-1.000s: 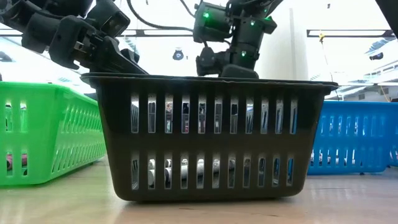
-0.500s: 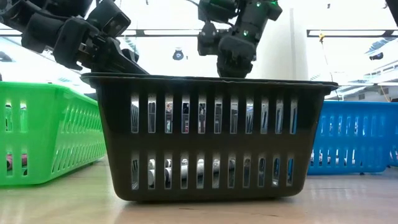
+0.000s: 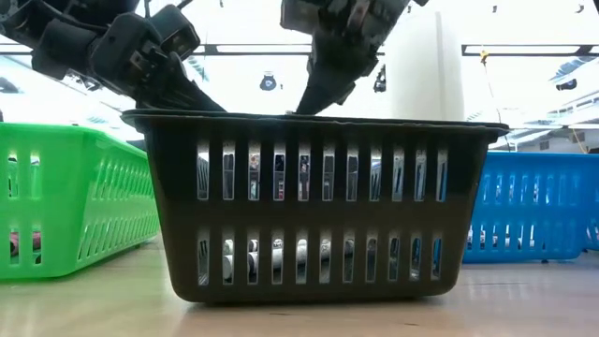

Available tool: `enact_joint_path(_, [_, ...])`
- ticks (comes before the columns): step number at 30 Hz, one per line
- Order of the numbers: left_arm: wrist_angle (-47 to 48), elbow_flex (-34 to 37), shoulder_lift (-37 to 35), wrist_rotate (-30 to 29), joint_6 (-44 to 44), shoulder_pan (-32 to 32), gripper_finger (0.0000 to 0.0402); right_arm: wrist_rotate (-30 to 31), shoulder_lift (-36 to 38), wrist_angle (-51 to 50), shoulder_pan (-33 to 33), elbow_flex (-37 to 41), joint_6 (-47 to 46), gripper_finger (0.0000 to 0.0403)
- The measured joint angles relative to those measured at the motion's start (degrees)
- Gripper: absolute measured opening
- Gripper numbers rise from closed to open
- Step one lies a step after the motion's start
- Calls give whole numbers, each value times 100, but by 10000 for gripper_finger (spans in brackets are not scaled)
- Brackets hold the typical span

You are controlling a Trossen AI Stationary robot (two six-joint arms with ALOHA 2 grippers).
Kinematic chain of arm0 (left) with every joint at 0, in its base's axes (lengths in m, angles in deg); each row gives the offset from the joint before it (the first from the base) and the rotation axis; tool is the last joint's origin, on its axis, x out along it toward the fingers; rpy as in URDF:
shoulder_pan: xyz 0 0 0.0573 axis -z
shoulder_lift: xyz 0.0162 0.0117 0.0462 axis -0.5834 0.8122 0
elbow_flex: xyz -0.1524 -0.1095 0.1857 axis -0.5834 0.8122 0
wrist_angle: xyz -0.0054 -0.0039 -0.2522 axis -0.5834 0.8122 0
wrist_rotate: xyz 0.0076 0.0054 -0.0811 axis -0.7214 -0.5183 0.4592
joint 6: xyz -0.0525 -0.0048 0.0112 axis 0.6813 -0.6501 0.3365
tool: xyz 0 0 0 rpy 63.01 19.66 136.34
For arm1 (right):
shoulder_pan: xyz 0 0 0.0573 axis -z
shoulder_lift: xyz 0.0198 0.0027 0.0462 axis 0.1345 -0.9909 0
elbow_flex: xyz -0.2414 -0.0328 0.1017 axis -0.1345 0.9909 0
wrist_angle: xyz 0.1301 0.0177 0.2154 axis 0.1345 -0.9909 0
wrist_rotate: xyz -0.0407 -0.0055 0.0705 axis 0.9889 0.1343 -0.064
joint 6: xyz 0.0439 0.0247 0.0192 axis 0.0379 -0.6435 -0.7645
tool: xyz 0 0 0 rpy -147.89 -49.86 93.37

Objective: Sort crayons
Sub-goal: Put the white crayon into the black bin

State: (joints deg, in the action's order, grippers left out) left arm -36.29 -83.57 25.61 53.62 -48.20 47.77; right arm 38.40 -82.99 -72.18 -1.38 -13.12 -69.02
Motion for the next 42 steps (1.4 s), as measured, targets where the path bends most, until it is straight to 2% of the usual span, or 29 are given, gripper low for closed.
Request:
enact_joint_path(8, [0, 2, 0, -251, 45, 0, 167, -756, -9, 821, -443, 3, 129, 30])
enact_joint_path(15, [2, 2, 0, -270, 41, 0, 193, -1074, -15, 2243, -687, 558, 367, 39])
enact_joint_path(18, [2, 2, 0, -270, 41, 0, 195, -1091, -16, 2658, -699, 805, 183, 51])
enact_joint_path(27, [-157, 2, 0, -276, -31, 0, 213, -1095, 0, 2582, -654, 939, 128, 120])
enact_joint_path(31, [-90, 9, -71, -301, -387, -20, 217, -602, 352, 1688, -486, 949, 378, 138])
enact_joint_path(34, [-154, 4, -106, -539, -847, -186, 213, -175, 790, 1667, -384, 1193, 774, 137])
enact_joint_path(39, [-445, 1, -181, -601, -1740, -700, 198, 277, 1668, 1936, 110, 2138, 1389, 135])
enact_joint_path(42, [-721, 1, -180, -602, -2161, -1047, 193, 279, 2151, 1995, 623, 2745, 1524, 134])
